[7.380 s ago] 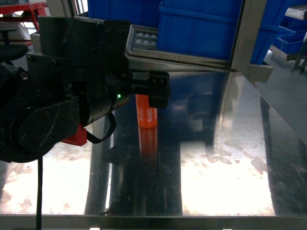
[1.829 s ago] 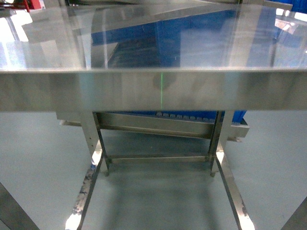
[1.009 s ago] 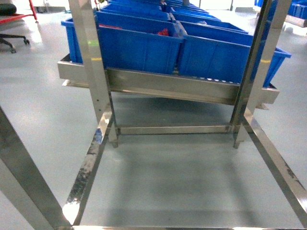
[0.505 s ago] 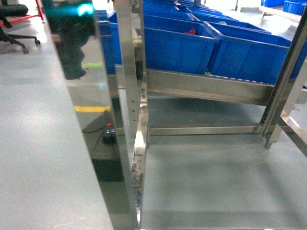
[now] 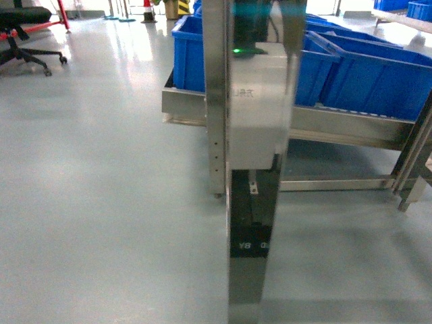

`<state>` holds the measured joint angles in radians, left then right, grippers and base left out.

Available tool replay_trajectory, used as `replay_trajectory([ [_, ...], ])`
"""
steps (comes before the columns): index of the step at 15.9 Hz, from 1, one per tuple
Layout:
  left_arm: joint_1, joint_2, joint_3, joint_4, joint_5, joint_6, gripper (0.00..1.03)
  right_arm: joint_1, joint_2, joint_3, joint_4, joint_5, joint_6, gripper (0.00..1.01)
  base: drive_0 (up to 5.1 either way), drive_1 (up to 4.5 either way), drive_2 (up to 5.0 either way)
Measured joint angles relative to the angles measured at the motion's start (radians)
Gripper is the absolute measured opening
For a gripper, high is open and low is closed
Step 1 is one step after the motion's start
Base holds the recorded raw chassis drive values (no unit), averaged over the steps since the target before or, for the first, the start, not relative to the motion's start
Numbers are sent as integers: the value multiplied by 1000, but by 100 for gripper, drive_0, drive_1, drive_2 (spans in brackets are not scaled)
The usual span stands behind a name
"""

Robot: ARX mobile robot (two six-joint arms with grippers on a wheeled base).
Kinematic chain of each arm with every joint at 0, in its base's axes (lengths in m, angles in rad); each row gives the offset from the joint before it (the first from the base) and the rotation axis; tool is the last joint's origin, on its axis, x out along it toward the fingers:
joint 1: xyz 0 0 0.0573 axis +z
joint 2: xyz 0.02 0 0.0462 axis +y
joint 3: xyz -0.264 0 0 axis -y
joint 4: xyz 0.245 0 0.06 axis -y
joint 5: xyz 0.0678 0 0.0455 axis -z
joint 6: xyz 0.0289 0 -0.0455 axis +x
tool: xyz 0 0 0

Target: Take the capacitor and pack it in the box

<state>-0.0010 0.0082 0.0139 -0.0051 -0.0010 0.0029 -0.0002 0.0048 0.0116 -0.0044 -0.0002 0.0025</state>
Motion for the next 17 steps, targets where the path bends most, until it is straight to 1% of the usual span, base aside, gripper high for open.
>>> replay_trajectory([
  [17,0,0,0,-2,-2,0,44,0,0,0,2,0,0,98,-495,247,247],
])
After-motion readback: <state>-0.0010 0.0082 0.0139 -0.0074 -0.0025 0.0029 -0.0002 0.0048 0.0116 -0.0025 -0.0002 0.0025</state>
